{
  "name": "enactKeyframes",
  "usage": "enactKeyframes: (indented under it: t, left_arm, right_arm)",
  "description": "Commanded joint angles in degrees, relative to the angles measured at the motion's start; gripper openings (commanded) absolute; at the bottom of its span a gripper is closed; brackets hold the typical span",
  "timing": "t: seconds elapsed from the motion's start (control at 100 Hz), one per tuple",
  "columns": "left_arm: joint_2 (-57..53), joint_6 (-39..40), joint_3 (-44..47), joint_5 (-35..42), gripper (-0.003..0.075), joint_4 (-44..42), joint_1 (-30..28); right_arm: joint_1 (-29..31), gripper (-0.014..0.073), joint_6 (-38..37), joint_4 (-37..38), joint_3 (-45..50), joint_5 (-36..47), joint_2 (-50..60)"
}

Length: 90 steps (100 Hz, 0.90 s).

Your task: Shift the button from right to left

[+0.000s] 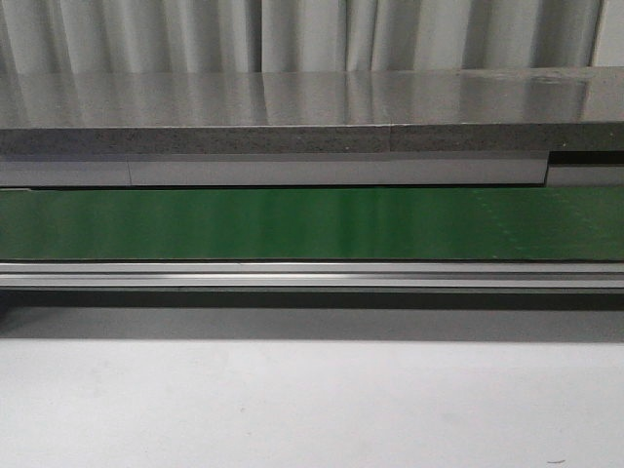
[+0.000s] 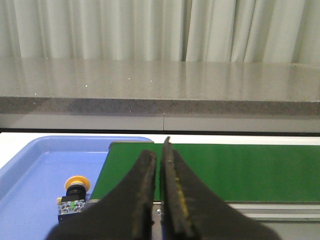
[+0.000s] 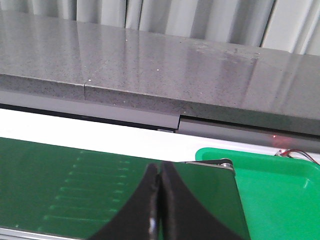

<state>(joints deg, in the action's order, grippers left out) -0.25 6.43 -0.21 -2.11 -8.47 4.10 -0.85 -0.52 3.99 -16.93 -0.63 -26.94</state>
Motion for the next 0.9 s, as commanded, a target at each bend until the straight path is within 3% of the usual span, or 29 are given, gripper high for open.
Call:
enactKeyframes:
  t: [0.0,0.89]
  left_arm:
    - [-2.1,0.6,0.6,4.8,0.0005,0.1,0.5]
    - [-2.1,0.6,2.5,7.2,0.0005,0.1,0.5]
  right_arm:
    - [0.0,-0.0068,0.5,0.5,-1.6,4.4,-0.1]
    - [0.0,-0.0068,0.5,0.5,-1.6,4.3,-0.1]
